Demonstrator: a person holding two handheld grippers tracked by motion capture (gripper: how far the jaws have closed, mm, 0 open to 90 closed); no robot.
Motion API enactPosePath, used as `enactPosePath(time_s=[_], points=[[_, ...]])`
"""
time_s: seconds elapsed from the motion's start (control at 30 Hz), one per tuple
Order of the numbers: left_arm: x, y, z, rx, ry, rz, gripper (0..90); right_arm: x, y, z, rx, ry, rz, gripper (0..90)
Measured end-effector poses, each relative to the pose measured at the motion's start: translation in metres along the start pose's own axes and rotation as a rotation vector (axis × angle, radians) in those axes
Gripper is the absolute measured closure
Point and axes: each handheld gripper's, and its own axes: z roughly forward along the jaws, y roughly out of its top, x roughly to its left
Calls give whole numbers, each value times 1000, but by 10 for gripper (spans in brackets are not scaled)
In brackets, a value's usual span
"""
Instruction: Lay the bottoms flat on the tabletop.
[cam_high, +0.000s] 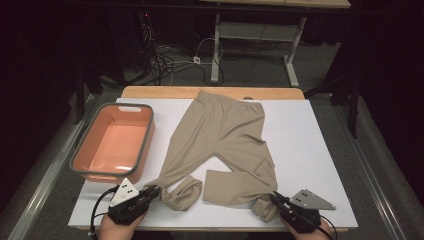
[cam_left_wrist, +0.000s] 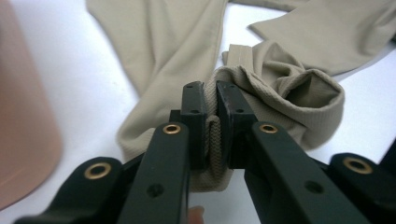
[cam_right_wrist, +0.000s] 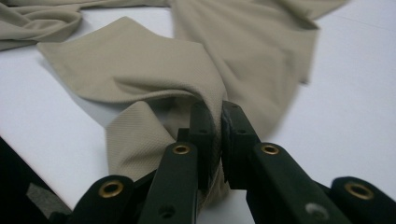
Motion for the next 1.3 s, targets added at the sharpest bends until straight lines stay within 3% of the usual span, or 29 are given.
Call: enactPosePath(time_s=[0.1, 0.17, 0.4, 0.53, 0.63, 0.73, 0.8, 0.87, 0.9, 0.97, 1.07, 1.13, 1.2, 1.23, 1.3], points=[[-3, -3, 9, 29, -20, -9, 779, -8, -8, -12, -11, -27, 29, 840], [-7, -4, 11, 33, -14, -16, 714, -10, -13, -16, -14, -20, 48, 813], [-19, -3, 0, -17, -25, -35, 416, -4, -15, -21, -32, 19, 65, 654], [-26, 2, -7, -65, -29, -49, 304, -3, -13, -20, -51, 43, 76, 597], [-33, 6, -13, -72, -14, -41, 205, -1, -12, -21, -65, 50, 83, 560], [-41, 9, -18, -97, -25, -35, 177, 0, -11, -20, -72, 52, 84, 534], [-51, 10, -19, -110, -81, -50, 185, 1, -10, -19, -74, 56, 78, 525], [-69, 9, -12, -130, -152, -19, 326, 2, -10, -17, -73, 60, 76, 522], [-79, 10, -3, -94, -157, 14, 359, 3, -9, -16, -72, 61, 70, 521], [-92, 11, 23, 1, -106, 71, 359, 3, -8, -15, -72, 61, 63, 522], [-91, 11, 56, 122, 19, 94, 360, 5, -7, -13, -73, 72, 62, 522], [-88, 5, 59, 100, 42, 113, 470, 7, -7, -12, -69, 74, 51, 521], [-85, 5, 56, 104, 61, 115, 662, 9, -8, -12, -65, 79, 46, 521], [-81, 3, 54, 95, 50, 111, 755, 10, -7, -12, -69, 82, 48, 522], [-74, 1, 51, 76, 0, 62, 814, 12, -7, -13, -72, 88, 46, 523]])
